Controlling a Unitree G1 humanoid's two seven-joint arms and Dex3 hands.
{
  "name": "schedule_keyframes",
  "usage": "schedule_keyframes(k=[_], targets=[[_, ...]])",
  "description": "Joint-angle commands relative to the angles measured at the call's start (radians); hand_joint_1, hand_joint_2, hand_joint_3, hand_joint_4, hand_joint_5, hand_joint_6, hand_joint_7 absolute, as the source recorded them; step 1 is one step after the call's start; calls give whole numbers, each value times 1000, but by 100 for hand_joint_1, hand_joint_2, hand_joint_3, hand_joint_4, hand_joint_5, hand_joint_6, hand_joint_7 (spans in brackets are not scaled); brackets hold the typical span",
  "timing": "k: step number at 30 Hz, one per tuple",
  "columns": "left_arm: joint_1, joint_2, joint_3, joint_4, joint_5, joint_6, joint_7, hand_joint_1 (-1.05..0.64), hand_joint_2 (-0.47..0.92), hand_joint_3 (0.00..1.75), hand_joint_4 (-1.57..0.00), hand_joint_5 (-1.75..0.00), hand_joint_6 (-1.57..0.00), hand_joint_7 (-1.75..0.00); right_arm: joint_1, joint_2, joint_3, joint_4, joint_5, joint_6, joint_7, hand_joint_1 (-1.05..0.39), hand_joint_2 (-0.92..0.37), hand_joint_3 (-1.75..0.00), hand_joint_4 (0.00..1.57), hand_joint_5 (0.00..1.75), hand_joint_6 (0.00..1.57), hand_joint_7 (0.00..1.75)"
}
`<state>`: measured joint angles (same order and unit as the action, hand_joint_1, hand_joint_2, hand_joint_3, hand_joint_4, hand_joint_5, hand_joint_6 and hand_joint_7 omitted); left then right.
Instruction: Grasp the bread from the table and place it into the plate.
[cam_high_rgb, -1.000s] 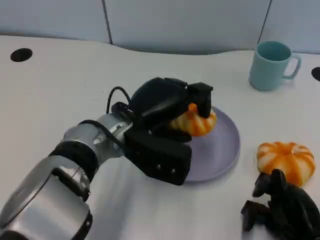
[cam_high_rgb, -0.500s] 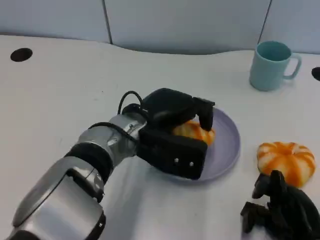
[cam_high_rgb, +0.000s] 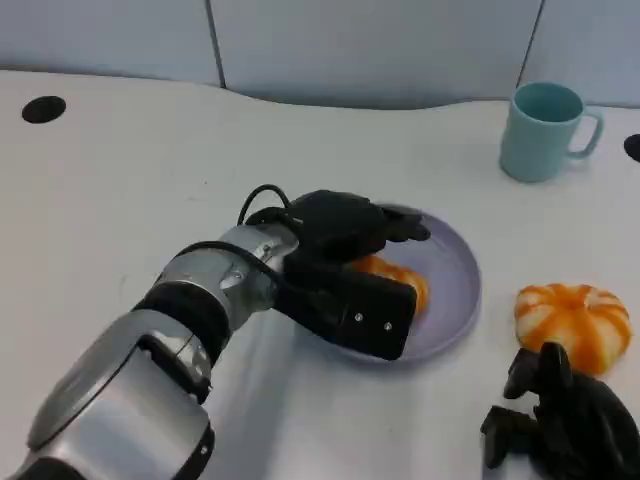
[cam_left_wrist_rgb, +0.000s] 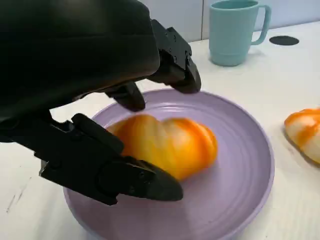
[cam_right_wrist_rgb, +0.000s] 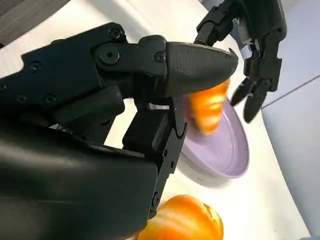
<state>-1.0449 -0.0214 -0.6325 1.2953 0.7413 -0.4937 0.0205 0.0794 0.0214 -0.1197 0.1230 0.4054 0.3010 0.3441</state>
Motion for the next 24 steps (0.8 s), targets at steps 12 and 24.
schedule_keyframes(k=[12, 24], targets=[[57, 85, 135, -37, -156, -121, -104, -98, 92, 27, 0, 0, 0, 0, 6, -13, -11, 6, 5, 40, -11, -45, -92, -52, 127, 131, 112, 129], [287, 74, 455, -108, -573, -320, -321, -82, 92, 22, -18, -13, -12, -6, -5, -11, -15, 27, 2, 22, 5, -45, -92, -51, 129, 128, 116, 123]])
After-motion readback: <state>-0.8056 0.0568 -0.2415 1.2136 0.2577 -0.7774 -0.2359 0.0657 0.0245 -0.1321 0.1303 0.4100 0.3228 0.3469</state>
